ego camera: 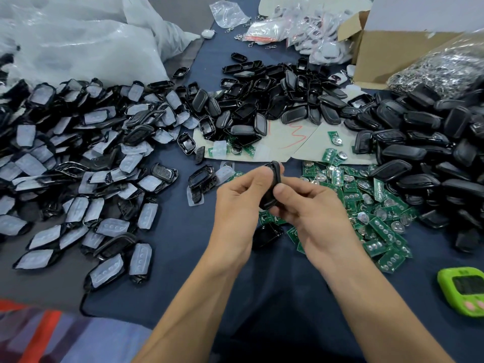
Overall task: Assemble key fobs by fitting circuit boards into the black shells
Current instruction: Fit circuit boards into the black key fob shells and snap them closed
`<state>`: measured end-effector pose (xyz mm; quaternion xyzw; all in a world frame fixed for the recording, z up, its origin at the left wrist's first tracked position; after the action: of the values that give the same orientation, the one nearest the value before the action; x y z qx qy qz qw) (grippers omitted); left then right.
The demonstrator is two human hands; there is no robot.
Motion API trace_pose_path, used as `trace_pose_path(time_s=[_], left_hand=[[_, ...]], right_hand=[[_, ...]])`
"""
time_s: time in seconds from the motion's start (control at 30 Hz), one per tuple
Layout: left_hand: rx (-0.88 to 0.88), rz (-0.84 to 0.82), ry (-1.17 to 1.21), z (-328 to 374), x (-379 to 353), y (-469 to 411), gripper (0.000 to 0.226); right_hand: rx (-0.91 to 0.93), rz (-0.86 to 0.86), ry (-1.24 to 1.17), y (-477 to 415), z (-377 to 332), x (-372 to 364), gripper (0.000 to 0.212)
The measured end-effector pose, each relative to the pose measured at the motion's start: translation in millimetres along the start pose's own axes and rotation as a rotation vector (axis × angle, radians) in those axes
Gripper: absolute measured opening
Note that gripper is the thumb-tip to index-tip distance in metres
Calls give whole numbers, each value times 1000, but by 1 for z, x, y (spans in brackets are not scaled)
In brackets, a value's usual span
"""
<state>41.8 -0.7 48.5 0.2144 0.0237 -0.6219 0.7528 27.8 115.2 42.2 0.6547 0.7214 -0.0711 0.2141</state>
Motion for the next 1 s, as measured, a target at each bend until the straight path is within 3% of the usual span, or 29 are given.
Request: trace_pose_path(time_s=[0.23, 0.37, 0.53, 0.6, 0.67, 0.7, 0.77, 0.9, 1.0], left_hand=[[-39, 186, -2, 0, 3, 0, 37], [28, 104, -43, -4, 0, -10, 41], [88, 38, -95, -14, 16, -16, 49], [93, 108, -78, -15, 32, -20, 45], [103, 214, -34, -15, 47, -23, 37], [106, 256, -15, -14, 52, -25, 33], [101, 304, -5, -13, 60, -29, 24], [57, 355, -71, -12, 72, -36, 19], [-5, 450, -245, -11, 83, -42, 24]], right_hand=[[-11, 51, 1, 5, 8, -2, 19], [-21, 83, -20, 1, 9, 3, 24], [-200, 144, 275, -11, 4, 48, 5], [-121, 264, 114, -21, -23, 81, 11], [53, 314, -285, -34, -56, 106, 36], [110, 286, -338, -40, -70, 114, 50], [94, 220, -127, -49, -78, 114, 60], [95, 223, 306, -68, -69, 88, 18], [129, 76, 674, -86, -53, 51, 22]])
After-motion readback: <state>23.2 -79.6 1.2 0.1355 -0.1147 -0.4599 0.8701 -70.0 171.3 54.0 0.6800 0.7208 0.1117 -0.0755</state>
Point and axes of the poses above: each hand's wrist, its own y-axis away from the middle knuckle, its own x-axis out of the back of the hand, z = x × y, the point moved 6 cm from there along -y, towards the middle knuckle, and after that the axes turned 9 degrees about x, right-handed, at the moved point
